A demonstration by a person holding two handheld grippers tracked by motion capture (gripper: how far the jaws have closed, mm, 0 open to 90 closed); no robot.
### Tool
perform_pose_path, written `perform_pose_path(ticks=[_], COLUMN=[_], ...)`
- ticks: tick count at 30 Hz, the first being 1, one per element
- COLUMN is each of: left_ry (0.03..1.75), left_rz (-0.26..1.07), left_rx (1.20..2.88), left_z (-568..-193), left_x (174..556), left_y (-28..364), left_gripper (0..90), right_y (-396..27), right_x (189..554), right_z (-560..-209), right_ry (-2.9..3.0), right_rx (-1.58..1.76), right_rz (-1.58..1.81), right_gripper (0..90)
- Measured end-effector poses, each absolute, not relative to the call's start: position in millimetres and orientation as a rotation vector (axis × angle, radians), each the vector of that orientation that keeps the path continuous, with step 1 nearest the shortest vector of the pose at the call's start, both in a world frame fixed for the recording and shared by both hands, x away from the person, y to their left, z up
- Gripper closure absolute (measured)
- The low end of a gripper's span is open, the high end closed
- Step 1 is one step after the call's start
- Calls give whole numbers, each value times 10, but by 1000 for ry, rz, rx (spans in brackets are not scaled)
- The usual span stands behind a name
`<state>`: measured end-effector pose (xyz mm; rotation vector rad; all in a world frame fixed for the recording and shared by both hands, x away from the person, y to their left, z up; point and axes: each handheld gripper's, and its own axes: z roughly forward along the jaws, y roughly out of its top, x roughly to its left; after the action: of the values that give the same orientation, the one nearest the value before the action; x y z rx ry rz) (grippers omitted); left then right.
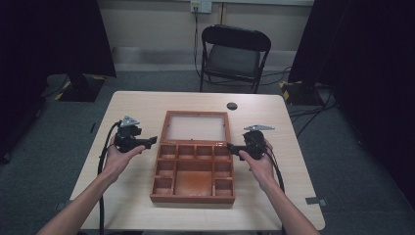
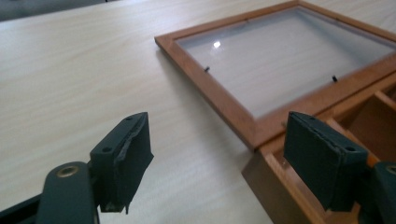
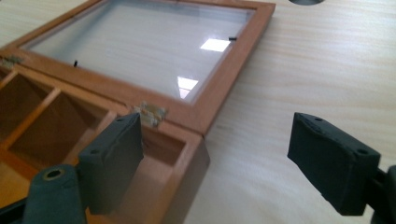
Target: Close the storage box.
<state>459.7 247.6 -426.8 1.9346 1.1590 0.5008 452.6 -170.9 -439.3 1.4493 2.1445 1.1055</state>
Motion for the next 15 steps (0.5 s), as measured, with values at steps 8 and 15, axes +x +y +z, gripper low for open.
perform_pose_path(ticks=[8, 15], left_ry=[1278, 1301], left_rz=[396, 358], left_rx=[1874, 1920], left_z=[-4373, -4498], left_x=[4914, 5050], left_y=[2331, 2203], left_gripper=[232, 234], right_y=[-1591, -1468], right_x=[4926, 5095], right_z=[-4384, -4595], right_ry=[2129, 2159], right_rx=[1461, 1483], right_rz=[1123, 1100], right_gripper=[172, 165])
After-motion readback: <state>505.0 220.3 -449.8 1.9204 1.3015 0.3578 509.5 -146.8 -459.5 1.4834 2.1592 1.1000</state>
